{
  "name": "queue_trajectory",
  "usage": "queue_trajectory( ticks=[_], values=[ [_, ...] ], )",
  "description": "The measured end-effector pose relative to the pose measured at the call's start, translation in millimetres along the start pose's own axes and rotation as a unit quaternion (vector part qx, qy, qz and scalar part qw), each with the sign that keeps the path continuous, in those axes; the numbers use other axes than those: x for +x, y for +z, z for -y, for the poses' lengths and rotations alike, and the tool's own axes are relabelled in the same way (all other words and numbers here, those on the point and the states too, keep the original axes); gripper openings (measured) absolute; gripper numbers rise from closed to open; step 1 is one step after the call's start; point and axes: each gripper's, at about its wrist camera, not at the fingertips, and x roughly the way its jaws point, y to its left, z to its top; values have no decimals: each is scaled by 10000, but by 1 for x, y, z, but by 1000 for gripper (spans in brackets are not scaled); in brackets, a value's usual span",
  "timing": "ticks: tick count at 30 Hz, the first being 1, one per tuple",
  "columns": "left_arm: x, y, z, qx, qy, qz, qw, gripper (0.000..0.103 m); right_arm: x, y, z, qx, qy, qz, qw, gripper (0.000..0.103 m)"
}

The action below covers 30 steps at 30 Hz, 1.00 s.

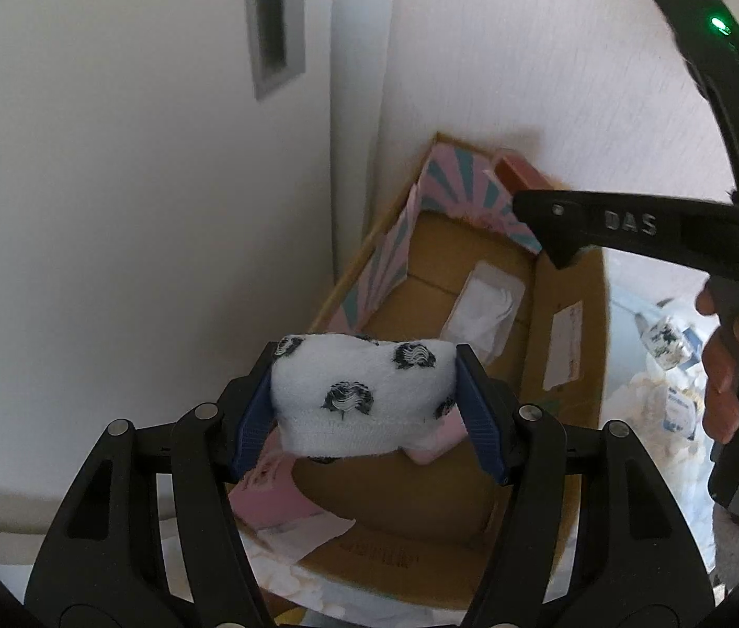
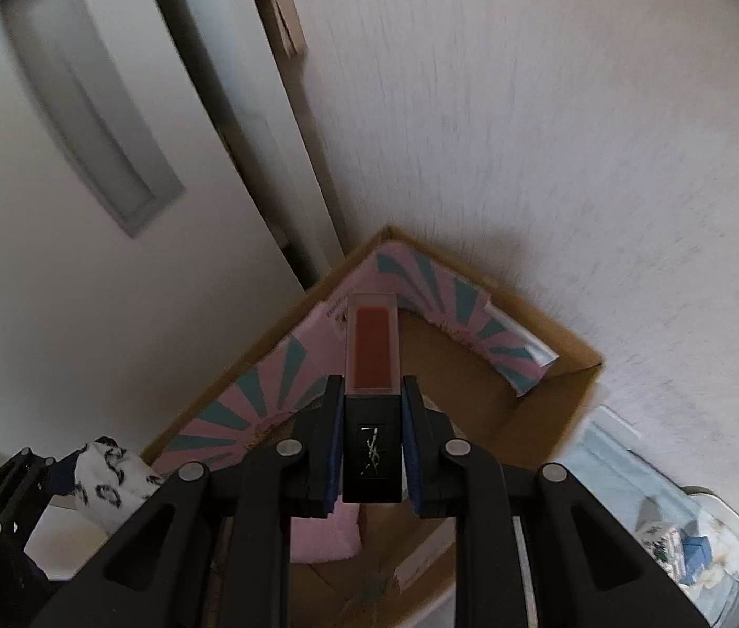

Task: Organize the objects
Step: 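Carry the sock and lipstick with both tools over the cardboard box, then open both tools to drop the sock and lipstick into the box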

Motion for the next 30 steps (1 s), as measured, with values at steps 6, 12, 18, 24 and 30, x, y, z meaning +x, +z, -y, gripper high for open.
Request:
queue_trajectory(
  ticks=[6,12,18,24,30],
  values=[
    [36,-4,13,281,109,-324,9990,61,39,1,9,-10,2,-419,9991,18],
    [41,-7,33,730,190,-328,9966,61,58,0,12,-55,10,-594,9982,18],
    [56,-12,45,799,85,-555,9952,61,64,-2,13,-133,38,-655,9978,18],
    [72,-18,52,869,72,-753,9933,61,68,-3,16,-105,53,-736,9972,18],
    [75,-17,56,738,-26,-835,9938,71,67,-3,16,-190,283,-757,9965,19]
  ],
)
